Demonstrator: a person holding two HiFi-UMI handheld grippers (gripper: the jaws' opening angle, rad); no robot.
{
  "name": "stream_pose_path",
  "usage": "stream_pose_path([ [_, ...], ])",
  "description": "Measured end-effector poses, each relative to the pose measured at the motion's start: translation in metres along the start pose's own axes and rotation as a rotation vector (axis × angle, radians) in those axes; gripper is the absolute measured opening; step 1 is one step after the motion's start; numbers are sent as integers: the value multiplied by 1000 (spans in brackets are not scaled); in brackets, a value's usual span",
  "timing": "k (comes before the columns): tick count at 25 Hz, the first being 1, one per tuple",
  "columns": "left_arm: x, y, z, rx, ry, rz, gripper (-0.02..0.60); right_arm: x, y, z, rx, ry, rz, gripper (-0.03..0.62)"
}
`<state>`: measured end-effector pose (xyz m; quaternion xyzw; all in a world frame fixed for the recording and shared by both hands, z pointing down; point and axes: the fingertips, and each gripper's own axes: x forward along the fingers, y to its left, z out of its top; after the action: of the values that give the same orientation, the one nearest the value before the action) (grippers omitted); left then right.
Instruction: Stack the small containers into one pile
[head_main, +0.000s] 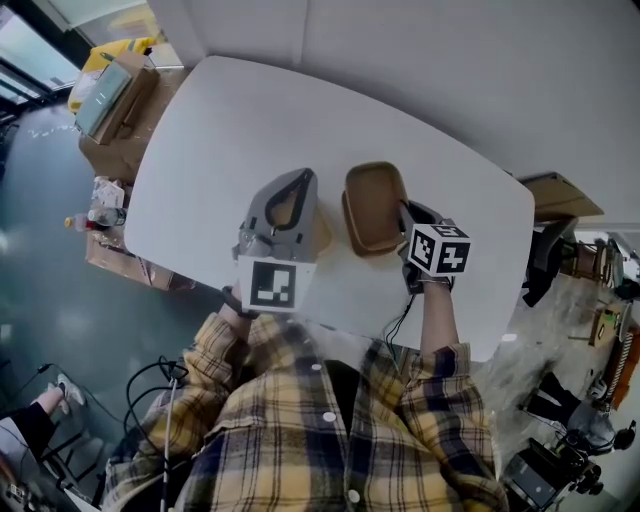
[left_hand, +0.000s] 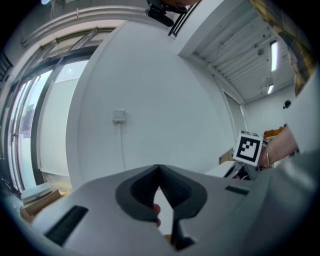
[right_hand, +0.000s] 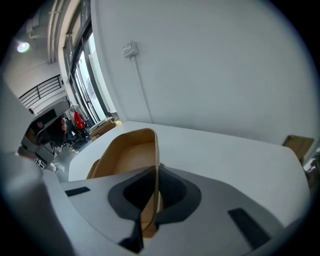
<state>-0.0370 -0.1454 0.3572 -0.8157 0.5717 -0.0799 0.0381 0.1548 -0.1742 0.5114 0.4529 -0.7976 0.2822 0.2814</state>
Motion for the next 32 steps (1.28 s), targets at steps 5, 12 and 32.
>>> stream_pose_path([
  [5,-10,-7,0,23,-3,-7,18,-1,9,-25,25,6,-11,21],
  [12,-21,-8,-8,46,23,8,17,2,7,-40,26,16,-37,21],
  [32,-34,-2,-20,70,73,34,17,22,-5,-63,-85,71,-98,20],
])
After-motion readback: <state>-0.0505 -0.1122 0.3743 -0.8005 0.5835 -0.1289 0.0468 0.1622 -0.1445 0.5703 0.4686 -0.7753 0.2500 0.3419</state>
